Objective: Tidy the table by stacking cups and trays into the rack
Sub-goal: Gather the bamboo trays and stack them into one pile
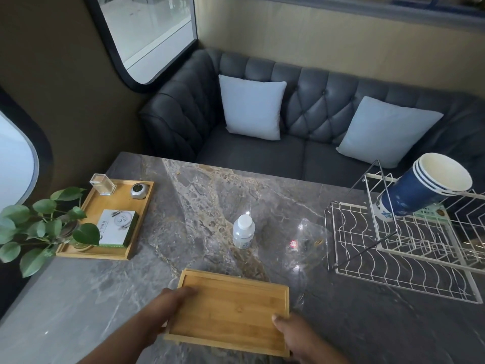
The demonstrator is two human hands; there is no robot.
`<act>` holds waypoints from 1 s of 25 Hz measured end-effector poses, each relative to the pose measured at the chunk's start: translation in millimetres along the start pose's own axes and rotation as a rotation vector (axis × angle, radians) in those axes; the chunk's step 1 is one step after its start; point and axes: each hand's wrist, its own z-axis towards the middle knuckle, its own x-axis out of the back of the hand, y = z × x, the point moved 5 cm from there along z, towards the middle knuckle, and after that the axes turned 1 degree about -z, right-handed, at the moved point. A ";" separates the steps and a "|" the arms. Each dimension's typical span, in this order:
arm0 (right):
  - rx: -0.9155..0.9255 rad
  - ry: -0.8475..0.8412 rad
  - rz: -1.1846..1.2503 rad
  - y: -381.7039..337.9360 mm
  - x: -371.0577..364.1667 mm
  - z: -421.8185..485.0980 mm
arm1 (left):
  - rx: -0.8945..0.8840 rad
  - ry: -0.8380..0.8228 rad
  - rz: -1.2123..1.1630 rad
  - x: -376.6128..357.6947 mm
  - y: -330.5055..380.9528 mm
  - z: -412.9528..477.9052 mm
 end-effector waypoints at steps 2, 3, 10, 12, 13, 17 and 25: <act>0.005 -0.042 0.050 1.2 3.5 -0.5 | -0.041 -0.057 0.062 5.1 4.6 -2.9; -0.004 -0.068 0.083 0.8 5.6 -1.7 | -0.049 -0.103 0.073 5.1 5.0 -4.3; -0.071 -0.201 0.358 7.5 14.3 -5.5 | -0.095 -0.407 -0.202 -20.7 -0.8 -6.8; -0.102 -0.181 0.441 10.7 13.3 -2.2 | -0.114 -0.410 -0.218 -23.0 0.9 -10.2; -0.119 -0.171 0.474 10.8 12.6 -2.4 | -0.118 -0.405 -0.225 -23.0 2.1 -11.8; -0.050 -0.255 0.559 -4.0 8.7 -1.9 | -0.115 -0.422 -0.287 -18.6 8.9 -19.8; 0.302 -0.417 0.237 -89.9 45.7 -15.8 | -0.382 -0.484 -0.162 32.5 60.8 -31.5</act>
